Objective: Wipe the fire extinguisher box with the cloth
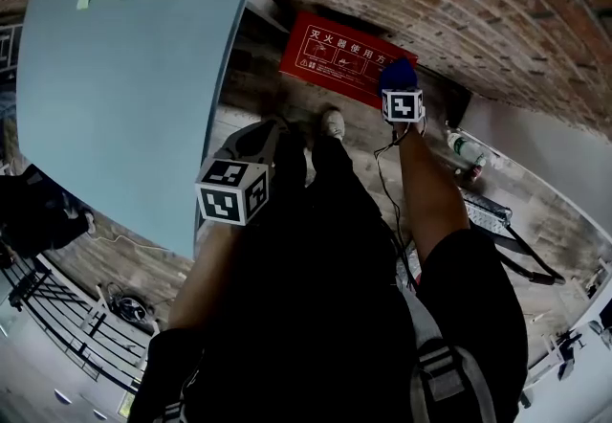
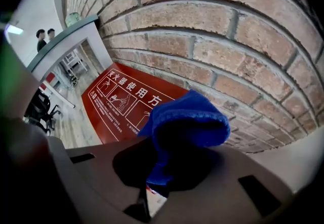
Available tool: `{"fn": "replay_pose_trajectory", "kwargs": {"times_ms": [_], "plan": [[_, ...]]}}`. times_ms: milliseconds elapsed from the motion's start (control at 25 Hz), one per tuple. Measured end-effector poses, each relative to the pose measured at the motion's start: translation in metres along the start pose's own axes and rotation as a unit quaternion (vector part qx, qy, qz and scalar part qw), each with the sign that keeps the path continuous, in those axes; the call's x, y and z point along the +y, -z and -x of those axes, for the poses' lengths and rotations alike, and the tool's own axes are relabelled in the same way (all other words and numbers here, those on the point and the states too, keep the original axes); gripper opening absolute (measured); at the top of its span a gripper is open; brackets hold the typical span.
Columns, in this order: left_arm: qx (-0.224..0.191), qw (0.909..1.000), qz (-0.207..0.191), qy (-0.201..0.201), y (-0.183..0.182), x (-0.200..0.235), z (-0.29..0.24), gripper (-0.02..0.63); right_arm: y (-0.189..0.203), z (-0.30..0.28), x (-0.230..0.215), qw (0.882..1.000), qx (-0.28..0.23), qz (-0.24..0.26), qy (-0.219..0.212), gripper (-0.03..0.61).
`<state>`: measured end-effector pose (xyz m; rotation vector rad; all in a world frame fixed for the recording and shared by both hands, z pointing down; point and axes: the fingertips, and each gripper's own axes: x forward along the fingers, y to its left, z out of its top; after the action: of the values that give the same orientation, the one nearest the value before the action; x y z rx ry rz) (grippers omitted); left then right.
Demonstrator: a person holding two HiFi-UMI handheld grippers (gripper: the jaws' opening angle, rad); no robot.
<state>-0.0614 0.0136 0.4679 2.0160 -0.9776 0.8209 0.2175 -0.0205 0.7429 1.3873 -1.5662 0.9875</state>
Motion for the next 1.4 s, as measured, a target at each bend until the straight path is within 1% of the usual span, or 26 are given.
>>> {"fn": "replay_pose_trajectory", "kwargs": {"times_ms": [120,320,400,560,680,800,880,960,1080,1240,1400], "plan": [[0.002,1.0000,-0.005,0.003,-0.002,-0.001,-0.002,-0.003,0.011,0.010,-0.003,1.000,-0.004,-0.022,0.012,0.046],[0.007,0.9999,-0.008,0.006,-0.002,0.003,-0.003,-0.003,0.041,0.017,-0.001,0.996,-0.008,-0.082,0.020,0.046],[0.007,0.9999,-0.007,0.007,-0.003,0.004,-0.003,-0.003,0.050,0.020,0.004,0.995,-0.010,-0.098,0.021,0.046],[0.009,0.9999,-0.009,0.010,-0.004,0.008,-0.003,-0.003,0.053,0.021,0.007,0.993,-0.016,-0.108,0.038,0.046],[0.012,0.9998,-0.007,0.012,-0.001,0.013,-0.003,-0.003,0.051,0.020,0.009,0.993,-0.018,-0.103,0.061,0.046],[0.016,0.9998,-0.004,0.015,0.004,0.017,-0.002,-0.003,0.048,0.016,0.018,0.993,-0.028,-0.097,0.068,0.046],[0.017,0.9997,-0.003,0.016,0.007,0.021,-0.001,-0.003,0.041,0.015,0.031,0.993,-0.032,-0.097,0.061,0.046],[0.018,0.9997,0.000,0.015,0.010,0.028,0.002,-0.002,0.032,0.010,0.050,0.994,-0.033,-0.092,0.046,0.046],[0.019,0.9998,0.003,0.011,0.014,0.042,0.007,-0.003,0.014,-0.003,0.089,0.996,-0.035,-0.075,0.016,0.046],[0.021,0.9997,0.008,0.005,0.017,0.064,0.018,-0.003,-0.015,-0.024,0.139,0.998,-0.040,-0.049,-0.004,0.046],[0.025,0.9996,0.013,-0.002,0.026,0.088,0.028,-0.003,-0.051,-0.035,0.192,0.998,-0.052,-0.015,-0.036,0.046]]}}
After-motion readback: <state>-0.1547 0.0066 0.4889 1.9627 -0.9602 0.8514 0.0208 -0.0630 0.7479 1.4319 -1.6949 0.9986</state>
